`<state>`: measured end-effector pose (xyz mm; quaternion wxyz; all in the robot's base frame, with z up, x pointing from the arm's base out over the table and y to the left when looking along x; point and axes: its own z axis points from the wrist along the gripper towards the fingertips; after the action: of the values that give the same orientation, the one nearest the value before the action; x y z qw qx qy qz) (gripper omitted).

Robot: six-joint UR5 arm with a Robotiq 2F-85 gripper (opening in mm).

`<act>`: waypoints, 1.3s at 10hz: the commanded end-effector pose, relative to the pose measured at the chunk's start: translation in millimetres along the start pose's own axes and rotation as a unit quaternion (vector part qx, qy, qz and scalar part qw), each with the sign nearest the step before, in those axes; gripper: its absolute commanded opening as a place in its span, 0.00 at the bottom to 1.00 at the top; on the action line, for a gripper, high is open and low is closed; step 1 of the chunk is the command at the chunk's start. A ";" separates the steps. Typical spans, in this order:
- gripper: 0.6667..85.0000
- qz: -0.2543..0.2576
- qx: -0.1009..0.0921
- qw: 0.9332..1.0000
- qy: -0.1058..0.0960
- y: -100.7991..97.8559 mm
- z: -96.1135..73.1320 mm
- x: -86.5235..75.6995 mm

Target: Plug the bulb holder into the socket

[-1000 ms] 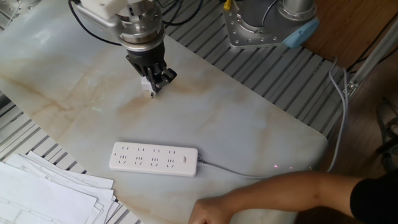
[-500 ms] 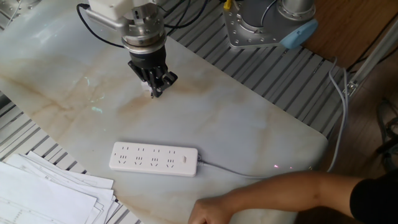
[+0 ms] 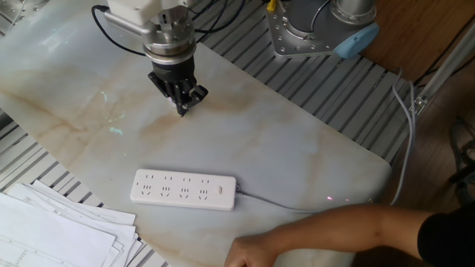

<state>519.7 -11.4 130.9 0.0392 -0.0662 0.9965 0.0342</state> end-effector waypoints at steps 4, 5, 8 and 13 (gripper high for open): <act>0.01 -0.007 0.000 1.000 0.005 -6.4 -3.4 4.3; 0.01 -0.013 0.012 1.000 0.012 -12.8 -3.5 7.6; 0.01 -0.016 0.011 1.000 0.006 -12.4 -3.5 4.4; 0.01 0.017 0.021 0.997 0.076 -16.6 -6.6 40.8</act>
<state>497.9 -30.1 131.1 -0.0028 -0.0727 0.9973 0.0130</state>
